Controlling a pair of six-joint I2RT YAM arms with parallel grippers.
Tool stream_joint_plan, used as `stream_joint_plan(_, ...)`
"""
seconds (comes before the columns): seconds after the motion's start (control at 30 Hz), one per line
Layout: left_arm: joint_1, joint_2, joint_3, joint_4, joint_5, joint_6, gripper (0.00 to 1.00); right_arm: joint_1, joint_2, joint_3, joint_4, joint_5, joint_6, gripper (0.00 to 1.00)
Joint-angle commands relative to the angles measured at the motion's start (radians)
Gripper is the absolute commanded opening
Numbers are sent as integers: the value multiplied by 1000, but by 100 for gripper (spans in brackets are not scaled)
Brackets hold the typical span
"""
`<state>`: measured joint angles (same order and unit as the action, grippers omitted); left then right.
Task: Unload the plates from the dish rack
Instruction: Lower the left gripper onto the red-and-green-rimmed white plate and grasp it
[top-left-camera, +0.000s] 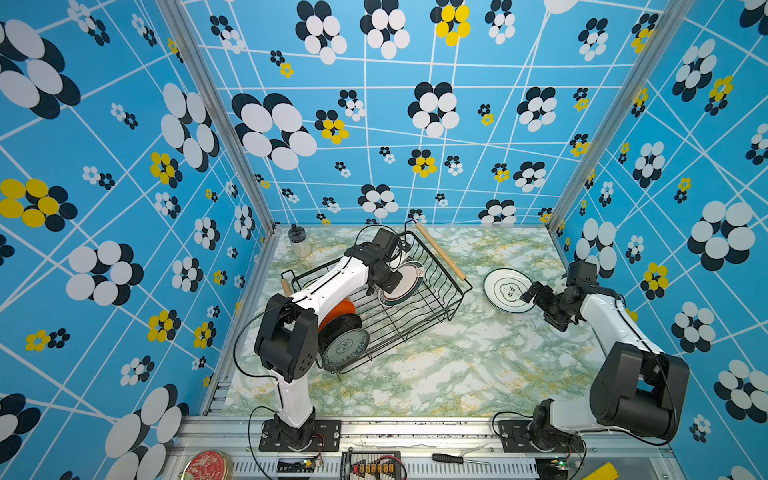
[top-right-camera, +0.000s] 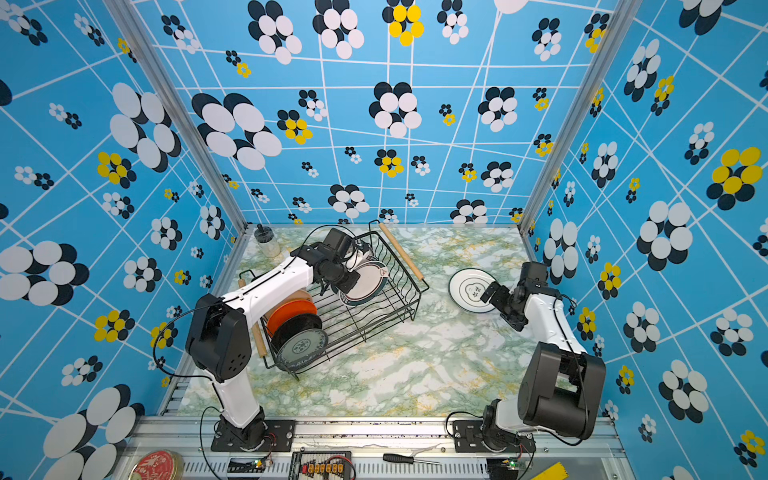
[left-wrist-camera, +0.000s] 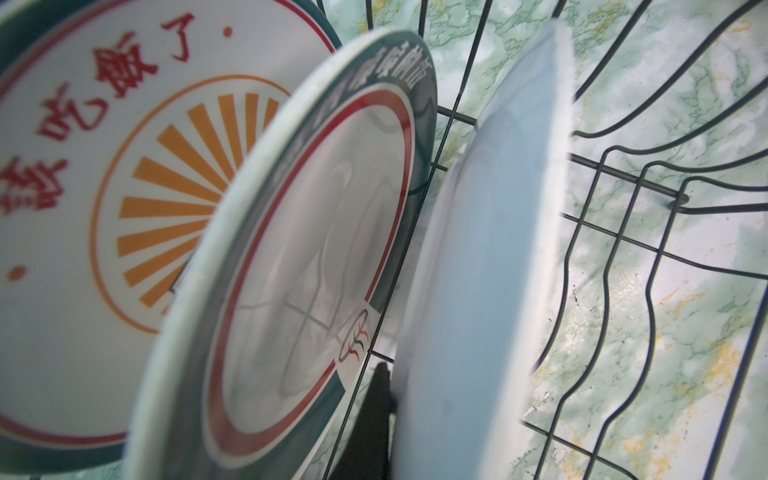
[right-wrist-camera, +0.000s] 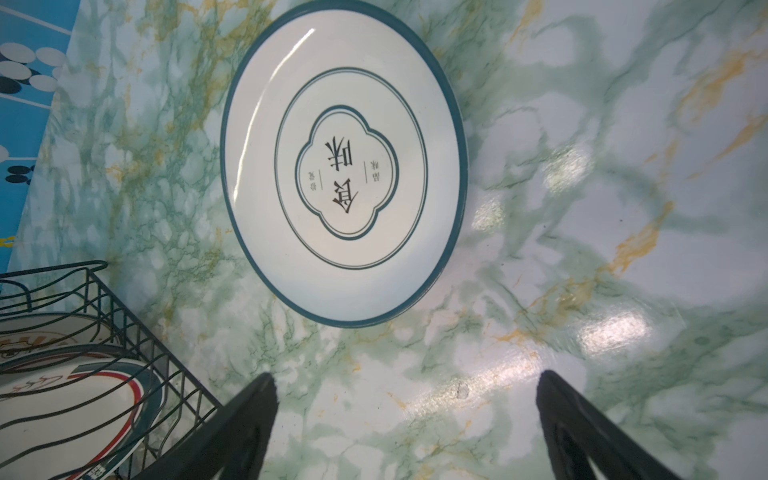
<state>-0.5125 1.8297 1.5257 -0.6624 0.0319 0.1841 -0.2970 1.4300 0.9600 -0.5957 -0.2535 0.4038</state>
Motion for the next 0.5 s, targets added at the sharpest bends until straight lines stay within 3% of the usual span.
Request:
stream_joint_plan(0.0,6,-70,-3,-81,44,-42,0,-7,-29,-10,-21,-27,4,99)
stream_joint_plan(0.27,2,-168,32,-127,59,-65,0,-7,-45,-4,-24,-36,6,99)
stream_joint_plan(0.47,-19,-242,111,-185,120,-153,0,-7,-95,16,-38,-58,10,99)
